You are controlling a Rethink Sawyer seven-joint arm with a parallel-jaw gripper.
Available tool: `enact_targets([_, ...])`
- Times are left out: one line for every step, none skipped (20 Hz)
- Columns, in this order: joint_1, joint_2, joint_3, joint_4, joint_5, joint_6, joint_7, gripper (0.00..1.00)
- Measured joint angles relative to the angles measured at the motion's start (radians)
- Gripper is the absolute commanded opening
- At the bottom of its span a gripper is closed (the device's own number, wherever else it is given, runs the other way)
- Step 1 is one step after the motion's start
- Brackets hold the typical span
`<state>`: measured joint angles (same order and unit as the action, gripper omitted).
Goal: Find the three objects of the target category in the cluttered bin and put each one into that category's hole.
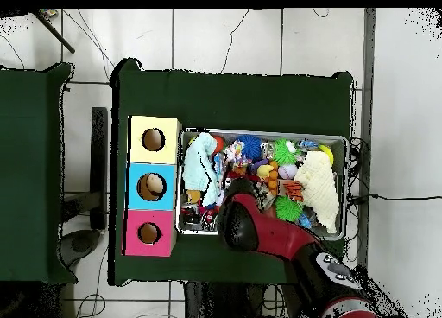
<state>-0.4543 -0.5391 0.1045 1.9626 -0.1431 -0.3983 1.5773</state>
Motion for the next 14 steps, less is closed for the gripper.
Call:
enact_targets([-0.003,-0.004,0.007,0.0,0.0,0.0,0.0,1.0])
enact_targets([-0.004,-0.005,0.009,0.0,0.0,0.0,0.0,1.0])
enact_targets([-0.005,-0.006,0.01,0.0,0.0,0.0,0.0,1.0])
enact_targets([-0.008,-0.01,0.014,0.0,0.0,0.0,0.0,1.0])
enact_targets([-0.01,-0.011,0.016,0.0,0.0,0.0,0.0,1.0])
enact_targets([-0.014,-0.014,0.019,0.0,0.0,0.0,0.0,1.0])
enact_targets([-0.018,-0.017,0.023,0.0,0.0,0.0,0.0,1.0])
enact_targets([-0.021,-0.019,0.026,0.0,0.0,0.0,0.0,1.0])
enact_targets([-0.026,-0.021,0.03,0.0,0.0,0.0,0.0,1.0])
enact_targets([-0.032,-0.022,0.033,0.0,0.0,0.0,0.0,1.0])
enact_targets([-0.035,-0.021,0.034,0.0,0.0,0.0,0.0,1.0])
enact_targets([-0.037,-0.021,0.035,0.0,0.0,0.0,0.0,1.0])
enact_targets([-0.038,-0.021,0.035,0.0,0.0,0.0,0.0,1.0])
enact_targets([-0.042,-0.02,0.037,0.0,0.0,0.0,0.0,1.0])
